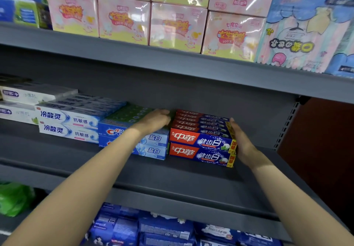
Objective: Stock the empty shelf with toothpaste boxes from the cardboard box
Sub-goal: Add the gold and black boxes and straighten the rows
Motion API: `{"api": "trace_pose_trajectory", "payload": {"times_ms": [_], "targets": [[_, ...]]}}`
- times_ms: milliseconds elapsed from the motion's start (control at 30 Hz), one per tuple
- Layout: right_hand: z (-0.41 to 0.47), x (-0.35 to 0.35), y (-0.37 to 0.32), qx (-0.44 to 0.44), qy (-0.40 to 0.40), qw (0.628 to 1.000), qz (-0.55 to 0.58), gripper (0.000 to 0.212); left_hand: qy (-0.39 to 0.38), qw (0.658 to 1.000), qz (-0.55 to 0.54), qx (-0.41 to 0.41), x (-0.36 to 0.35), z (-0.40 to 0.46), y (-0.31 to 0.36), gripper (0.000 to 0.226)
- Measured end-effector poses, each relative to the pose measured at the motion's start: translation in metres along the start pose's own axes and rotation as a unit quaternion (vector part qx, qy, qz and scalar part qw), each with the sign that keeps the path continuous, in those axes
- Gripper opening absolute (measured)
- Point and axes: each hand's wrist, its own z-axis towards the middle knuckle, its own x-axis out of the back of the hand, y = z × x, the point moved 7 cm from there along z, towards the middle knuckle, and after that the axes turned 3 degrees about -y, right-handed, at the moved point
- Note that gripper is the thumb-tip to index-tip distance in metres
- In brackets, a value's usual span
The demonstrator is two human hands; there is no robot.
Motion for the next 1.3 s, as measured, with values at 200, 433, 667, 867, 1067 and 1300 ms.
{"api": "trace_pose_trajectory", "payload": {"times_ms": [200, 433, 667, 867, 1067, 1300], "targets": [[0.004, 0.000, 0.003, -0.006, 0.005, 1.000, 0.022, 0.051, 0.022, 0.998, 0.064, 0.011, -0.001, 0.014, 0.005, 0.036], [-0.005, 0.002, 0.002, 0.002, -0.022, 1.000, 0.009, 0.058, -0.014, 0.989, 0.144, -0.019, -0.021, 0.009, 0.012, 0.042], [-0.019, 0.007, 0.037, 0.019, 0.008, 0.998, 0.061, 0.050, -0.026, 0.958, 0.265, -0.107, -0.038, -0.013, 0.014, 0.080], [-0.019, 0.000, 0.039, 0.036, 0.038, 0.994, 0.092, 0.062, 0.007, 0.926, 0.364, -0.099, -0.049, -0.008, 0.008, 0.100], [-0.022, -0.002, 0.035, 0.021, -0.007, 0.993, 0.115, 0.064, -0.018, 0.928, 0.360, -0.091, -0.048, -0.007, 0.012, 0.099], [-0.011, 0.006, 0.028, -0.039, -0.036, 0.987, 0.150, 0.077, -0.018, 0.929, 0.360, -0.082, -0.046, -0.011, 0.017, 0.095]]}}
